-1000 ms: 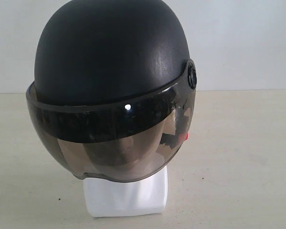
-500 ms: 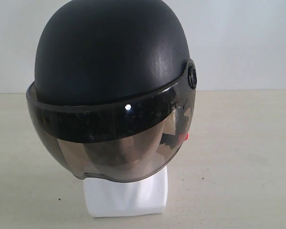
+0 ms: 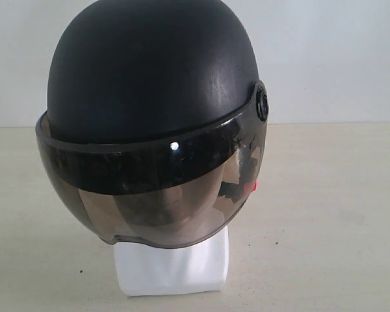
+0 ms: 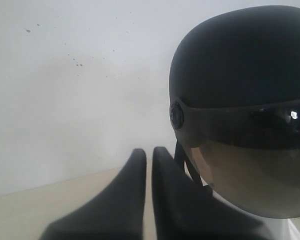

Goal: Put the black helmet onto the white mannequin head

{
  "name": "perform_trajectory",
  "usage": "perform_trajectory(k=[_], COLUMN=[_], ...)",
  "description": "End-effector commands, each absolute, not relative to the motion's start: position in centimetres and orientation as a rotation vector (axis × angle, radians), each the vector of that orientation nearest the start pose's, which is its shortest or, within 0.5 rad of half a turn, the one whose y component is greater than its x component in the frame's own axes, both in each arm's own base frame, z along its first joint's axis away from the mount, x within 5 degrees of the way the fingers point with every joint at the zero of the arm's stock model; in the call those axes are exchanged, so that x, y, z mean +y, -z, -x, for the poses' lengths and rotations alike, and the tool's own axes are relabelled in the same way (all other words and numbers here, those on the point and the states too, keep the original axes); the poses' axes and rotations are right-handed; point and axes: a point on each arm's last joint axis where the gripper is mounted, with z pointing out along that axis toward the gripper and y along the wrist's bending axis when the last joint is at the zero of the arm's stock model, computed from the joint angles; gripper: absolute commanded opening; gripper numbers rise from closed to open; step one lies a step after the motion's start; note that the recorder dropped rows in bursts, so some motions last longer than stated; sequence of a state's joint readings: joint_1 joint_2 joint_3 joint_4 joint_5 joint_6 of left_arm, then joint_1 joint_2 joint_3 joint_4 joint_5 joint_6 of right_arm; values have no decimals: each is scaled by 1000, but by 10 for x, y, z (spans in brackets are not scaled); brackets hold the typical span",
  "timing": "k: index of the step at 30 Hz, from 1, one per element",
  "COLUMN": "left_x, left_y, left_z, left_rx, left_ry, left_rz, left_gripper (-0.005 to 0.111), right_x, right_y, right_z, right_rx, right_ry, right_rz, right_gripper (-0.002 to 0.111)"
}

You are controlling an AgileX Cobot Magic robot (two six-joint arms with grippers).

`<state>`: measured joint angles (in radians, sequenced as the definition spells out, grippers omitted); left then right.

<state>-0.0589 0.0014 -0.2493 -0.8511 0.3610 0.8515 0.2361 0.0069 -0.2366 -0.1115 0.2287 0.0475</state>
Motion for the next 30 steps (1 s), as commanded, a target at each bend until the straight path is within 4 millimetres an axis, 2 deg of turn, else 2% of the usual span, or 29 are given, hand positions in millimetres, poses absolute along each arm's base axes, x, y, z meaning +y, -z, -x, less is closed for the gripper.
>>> perform_trajectory(k=[1,6,12,15,22,30], left_x=[-26,-26,-26,-26,-26,-26], left_y=[-272,-272,-272,-272,-272,-272], left_z=[-33,-33,-33,-33,-33,-33], left_rx=[1463,1463,1463,1463,1463,1463], left_ry=[226,226,226,226,226,226], left_rz=[-276,-276,-276,-276,-276,-276], left_gripper=[4,4,4,4,4,4], right_x=[10,12,14,14,14,11], right_y=[-251,-223,-204,-202,-183,-183], right_z=[-43,-52,-55,-55,-52,-52], right_rx=[1527,1555,1588,1602,1819,1820], right_ry=[-129,-190,-244,-248,-230,-180], right_rz=[233,176,129,129,170,134], right_gripper=[0,0,0,0,0,0])
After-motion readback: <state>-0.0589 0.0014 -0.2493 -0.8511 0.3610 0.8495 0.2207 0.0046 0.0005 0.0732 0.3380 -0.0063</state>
